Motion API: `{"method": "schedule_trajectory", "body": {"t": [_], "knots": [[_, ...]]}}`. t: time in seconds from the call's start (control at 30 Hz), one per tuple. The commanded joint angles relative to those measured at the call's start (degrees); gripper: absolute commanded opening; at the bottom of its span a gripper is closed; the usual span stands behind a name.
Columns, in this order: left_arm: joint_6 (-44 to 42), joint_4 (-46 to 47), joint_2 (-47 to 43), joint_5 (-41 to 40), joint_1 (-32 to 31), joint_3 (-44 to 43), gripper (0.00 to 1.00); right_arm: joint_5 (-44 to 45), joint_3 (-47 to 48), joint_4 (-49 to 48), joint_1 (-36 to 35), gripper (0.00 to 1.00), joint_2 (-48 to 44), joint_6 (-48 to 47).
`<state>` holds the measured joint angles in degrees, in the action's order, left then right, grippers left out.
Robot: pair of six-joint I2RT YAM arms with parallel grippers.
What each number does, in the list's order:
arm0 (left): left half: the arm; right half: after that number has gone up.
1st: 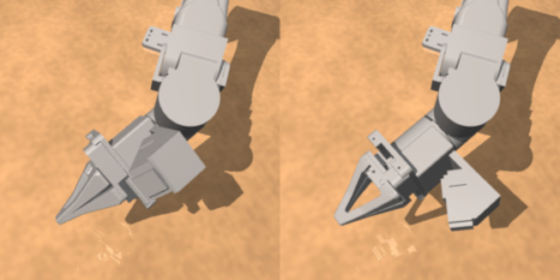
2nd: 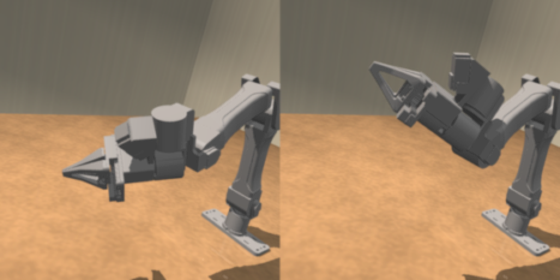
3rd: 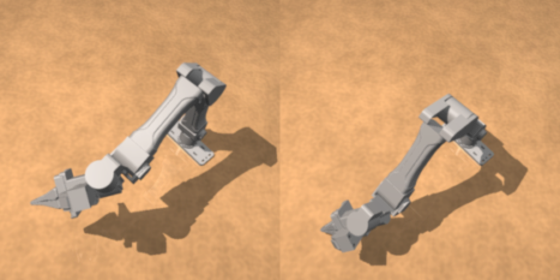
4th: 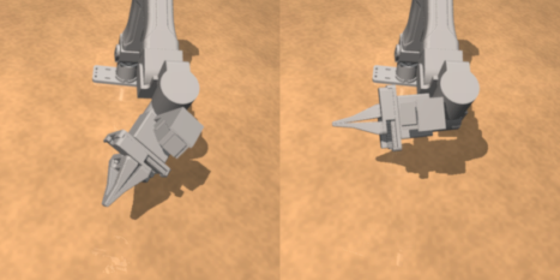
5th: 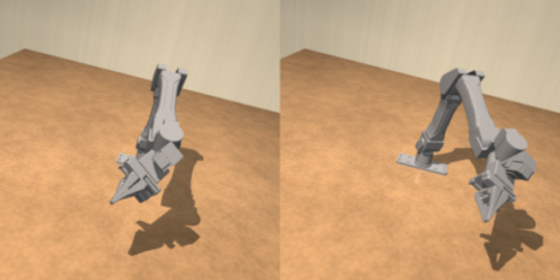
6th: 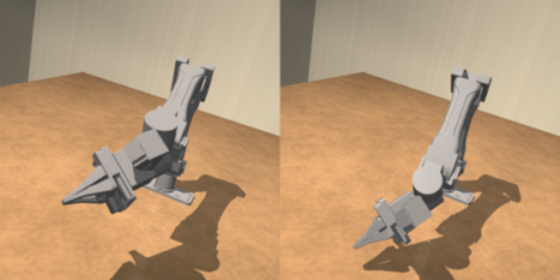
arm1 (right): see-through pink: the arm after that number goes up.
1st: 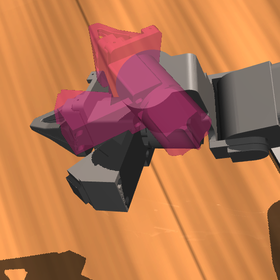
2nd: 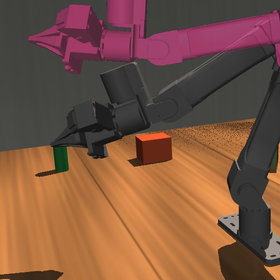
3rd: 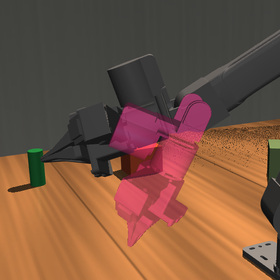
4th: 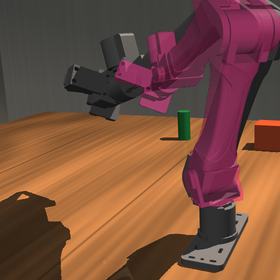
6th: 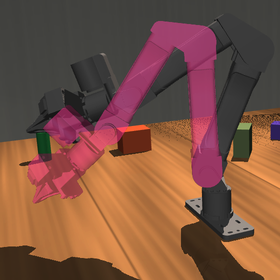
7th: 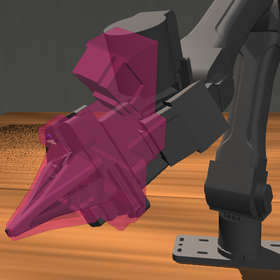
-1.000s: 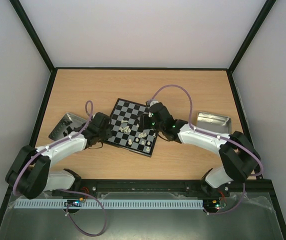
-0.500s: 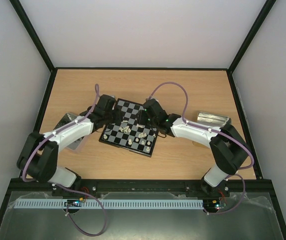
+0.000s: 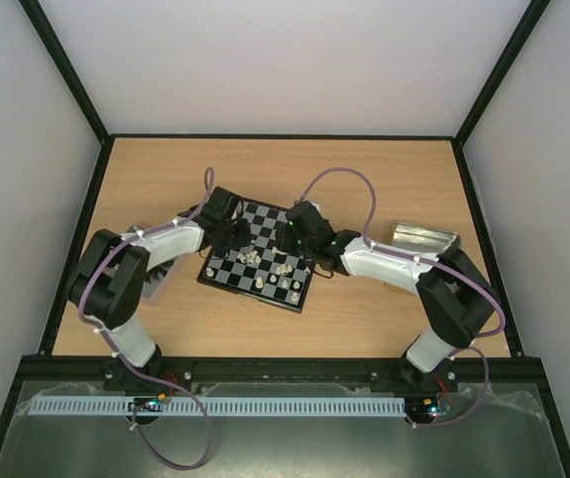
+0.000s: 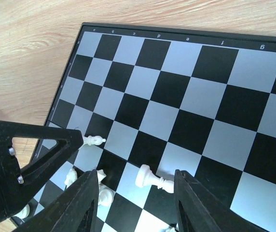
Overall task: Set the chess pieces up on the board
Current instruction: Pick up the chess piece from the chessboard.
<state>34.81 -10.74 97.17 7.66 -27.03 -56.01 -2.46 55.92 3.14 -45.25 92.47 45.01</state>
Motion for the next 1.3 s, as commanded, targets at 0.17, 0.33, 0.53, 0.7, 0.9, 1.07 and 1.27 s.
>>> {"method": "schedule_trajectory", "body": {"t": [0.17,0.33,0.53,0.7,0.9,1.07,1.27], "knots": [[0.01,-1.59,2.00,0.11,0.31,-1.19,0.20,2.45,-1.08,0.60,0.18,0.43,-1.51,-0.72],[0.10,-1.86,2.87,-1.11,0.31,-1.20,0.20,2.46,-1.22,0.42,0.25,0.43,-1.42,-0.78],[-0.15,-1.81,3.17,-2.03,0.31,-0.86,0.15,2.13,-1.10,0.08,0.17,0.42,-1.20,-0.54],[-0.95,-1.44,2.85,-1.73,0.31,-0.78,0.11,0.81,-0.66,0.00,0.18,0.43,-1.02,-0.72],[-1.69,-0.52,0.79,-0.23,0.31,0.20,0.10,-2.72,0.18,-1.07,0.25,0.43,-0.40,-0.64],[-2.27,0.89,-1.99,3.68,0.44,2.52,0.10,-8.28,1.63,-3.14,0.45,0.43,2.47,0.87],[-1.09,4.54,-4.93,10.13,2.44,6.09,0.10,-14.52,2.36,-8.11,1.71,0.43,6.04,5.23]]}}
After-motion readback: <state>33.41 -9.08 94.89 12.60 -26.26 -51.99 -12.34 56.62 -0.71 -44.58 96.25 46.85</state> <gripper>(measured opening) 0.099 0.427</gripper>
